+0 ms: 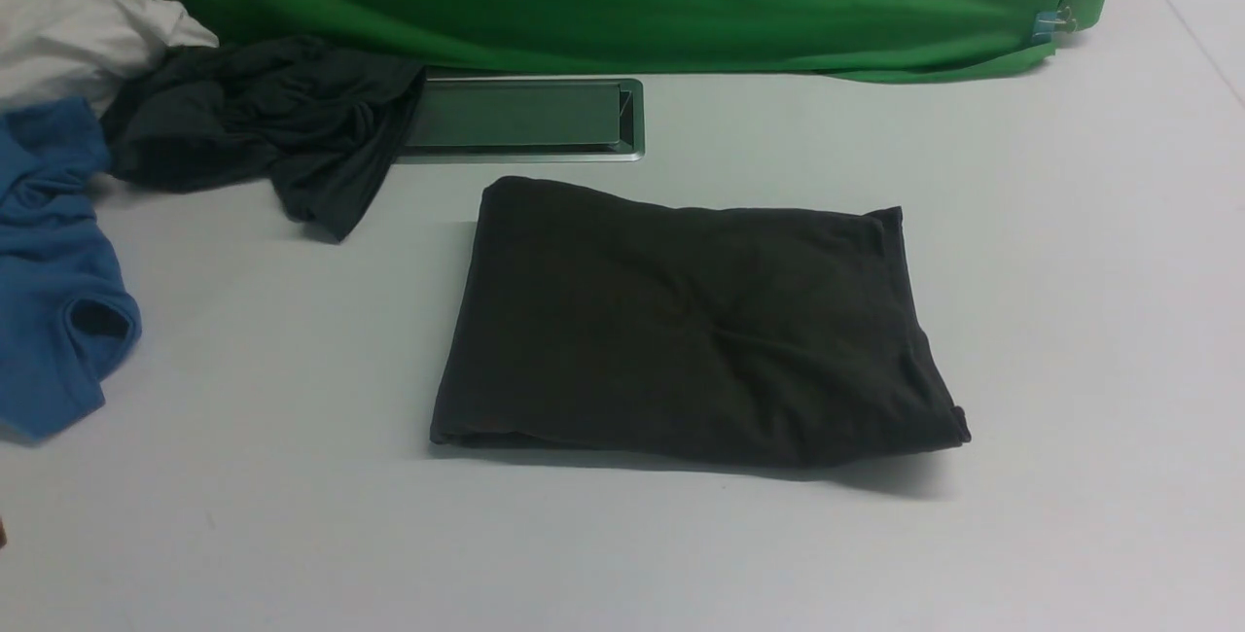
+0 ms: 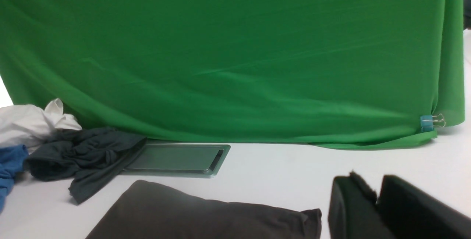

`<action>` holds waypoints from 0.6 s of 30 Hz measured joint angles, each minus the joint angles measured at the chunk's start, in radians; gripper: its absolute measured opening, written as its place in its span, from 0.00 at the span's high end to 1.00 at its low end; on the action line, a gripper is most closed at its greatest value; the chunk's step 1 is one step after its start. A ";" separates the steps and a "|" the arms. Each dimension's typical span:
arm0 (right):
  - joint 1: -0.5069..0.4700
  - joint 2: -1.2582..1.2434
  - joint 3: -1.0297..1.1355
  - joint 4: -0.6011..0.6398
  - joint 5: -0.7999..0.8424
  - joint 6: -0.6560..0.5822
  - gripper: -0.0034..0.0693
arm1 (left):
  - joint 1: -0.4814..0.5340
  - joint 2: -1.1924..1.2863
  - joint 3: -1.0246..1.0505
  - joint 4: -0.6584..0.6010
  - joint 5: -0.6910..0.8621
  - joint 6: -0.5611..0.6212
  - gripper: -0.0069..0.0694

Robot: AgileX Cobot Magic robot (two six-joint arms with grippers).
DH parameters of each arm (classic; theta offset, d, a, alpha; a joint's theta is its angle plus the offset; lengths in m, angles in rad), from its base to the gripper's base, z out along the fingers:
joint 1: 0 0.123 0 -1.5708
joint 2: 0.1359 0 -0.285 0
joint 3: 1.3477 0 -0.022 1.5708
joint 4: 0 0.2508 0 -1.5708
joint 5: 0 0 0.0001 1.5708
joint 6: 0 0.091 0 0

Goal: Fold a long-sleeved shirt on a white desktop.

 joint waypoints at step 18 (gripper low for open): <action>0.000 0.000 0.000 0.000 0.000 0.000 0.75 | 0.212 -0.217 0.568 0.192 -0.680 -0.104 0.88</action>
